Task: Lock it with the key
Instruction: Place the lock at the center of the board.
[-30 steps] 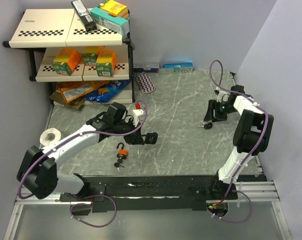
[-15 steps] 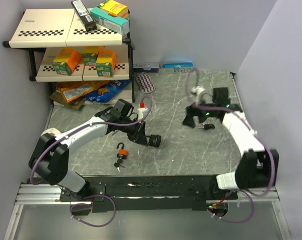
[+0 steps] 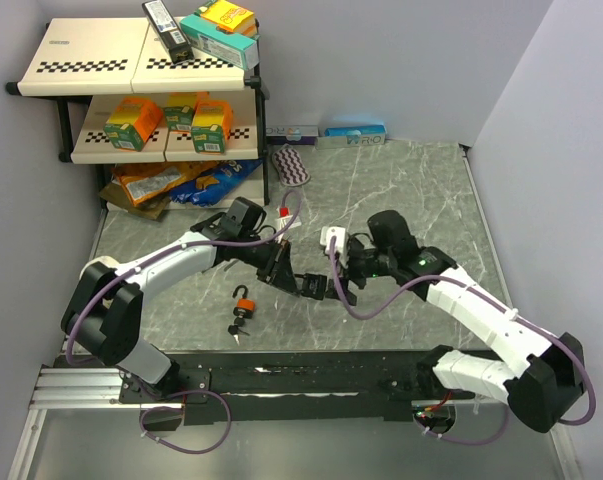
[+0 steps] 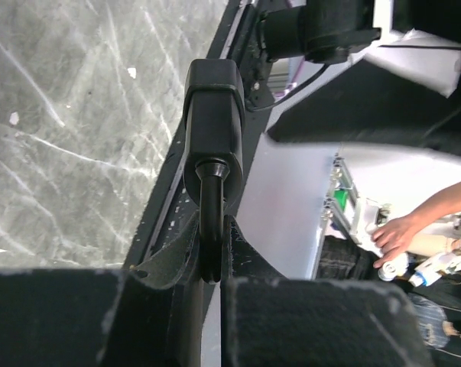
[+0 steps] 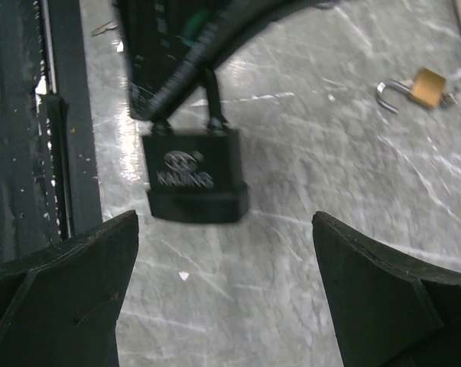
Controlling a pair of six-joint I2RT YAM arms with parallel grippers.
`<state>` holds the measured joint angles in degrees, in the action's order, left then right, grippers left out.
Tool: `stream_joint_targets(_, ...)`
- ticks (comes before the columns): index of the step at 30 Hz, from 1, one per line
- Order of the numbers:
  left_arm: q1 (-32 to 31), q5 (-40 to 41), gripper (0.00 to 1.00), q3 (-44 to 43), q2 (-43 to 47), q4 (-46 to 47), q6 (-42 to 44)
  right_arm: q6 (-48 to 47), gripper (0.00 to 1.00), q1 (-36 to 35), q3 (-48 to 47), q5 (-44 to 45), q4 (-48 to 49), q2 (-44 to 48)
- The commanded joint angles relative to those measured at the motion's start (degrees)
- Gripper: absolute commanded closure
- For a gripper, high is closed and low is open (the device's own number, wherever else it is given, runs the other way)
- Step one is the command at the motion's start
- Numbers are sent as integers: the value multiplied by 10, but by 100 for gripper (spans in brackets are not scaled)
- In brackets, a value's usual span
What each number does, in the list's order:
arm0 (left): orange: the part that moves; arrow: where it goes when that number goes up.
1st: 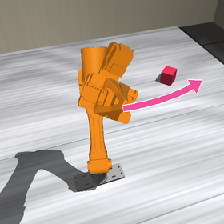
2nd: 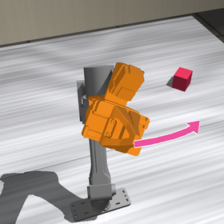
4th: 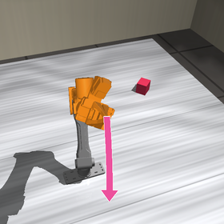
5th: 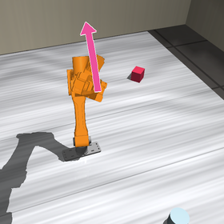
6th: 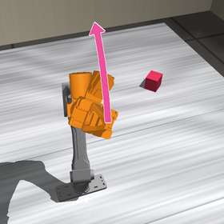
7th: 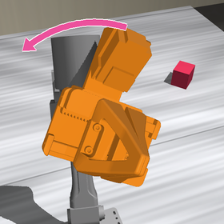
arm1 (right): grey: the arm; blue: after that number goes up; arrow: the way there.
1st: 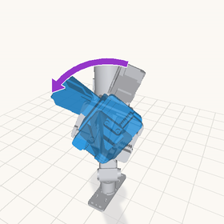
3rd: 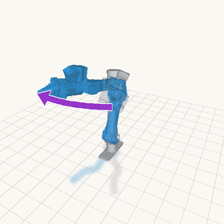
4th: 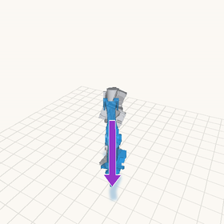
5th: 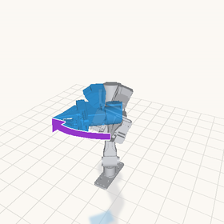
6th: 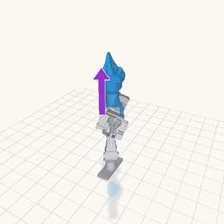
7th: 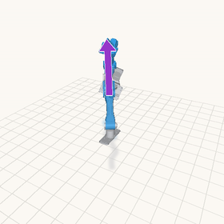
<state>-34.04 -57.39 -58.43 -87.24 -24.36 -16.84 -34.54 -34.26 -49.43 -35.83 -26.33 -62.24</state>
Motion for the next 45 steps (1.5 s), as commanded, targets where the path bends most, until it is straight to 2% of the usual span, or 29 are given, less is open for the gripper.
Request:
stream_joint_targets(1,1,-61,99,-11,5,52,-31,-22,0,-44,-14,35,36,-15)
stream_joint_targets(8,2,-68,99,-7,3,64,-47,-32,4,-90,-27,55,44,-42)
stream_joint_targets(13,6,-68,99,-5,5,68,-51,-30,14,-100,-23,92,65,-49)
stream_joint_targets(16,7,-72,99,-1,4,76,-59,-22,21,-101,-23,104,78,-52)
stream_joint_targets(22,11,-75,99,3,3,84,-66,-18,50,-103,-23,125,90,-54)
stream_joint_targets(23,11,-76,95,4,4,86,-68,-17,61,-103,-23,127,92,-54)
stream_joint_targets(24,13,-75,82,6,6,85,-67,-14,65,-105,-23,129,89,-54)
stream_joint_targets(26,17,-70,68,10,8,82,-60,-6,76,-100,-26,128,84,-54)
stream_joint_targets(27,23,-66,53,12,13,83,-60,5,80,-98,-26,123,80,-53)
stream_joint_targets(28,29,-64,46,17,17,87,-62,13,86,-84,-26,119,74,-51)
stream_joint_targets(29,35,-60,40,24,22,92,-63,25,95,-72,-27,115,73,-51)
stream_joint_targets(30,52,-50,29,28,33,92,-62,46,100,-60,-28,110,71,-50)
stream_joint_targets(31,62,-48,17,31,40,92,-60,56,100,-24,-30,91,57,-52)
stream_joint_targets(34,105,-15,10,39,72,83,-35,96,100,49,-37,61,33,-64)
stream_joint_targets(35,115,-4,2,48,97,88,-29,105,100,66,-32,61,30,-67)
stream_joint_targets(36,138,19,0,55,110,96,-31,123,100,79,-30,63,28,-72)
stream_joint_targets(40,180,68,4,81,157,114,-44,215,100,149,-41,118,23,-115)
stream_joint_targets(45,186,83,4,67,153,85,-38,323,100,239,-73,167,-3,-211)
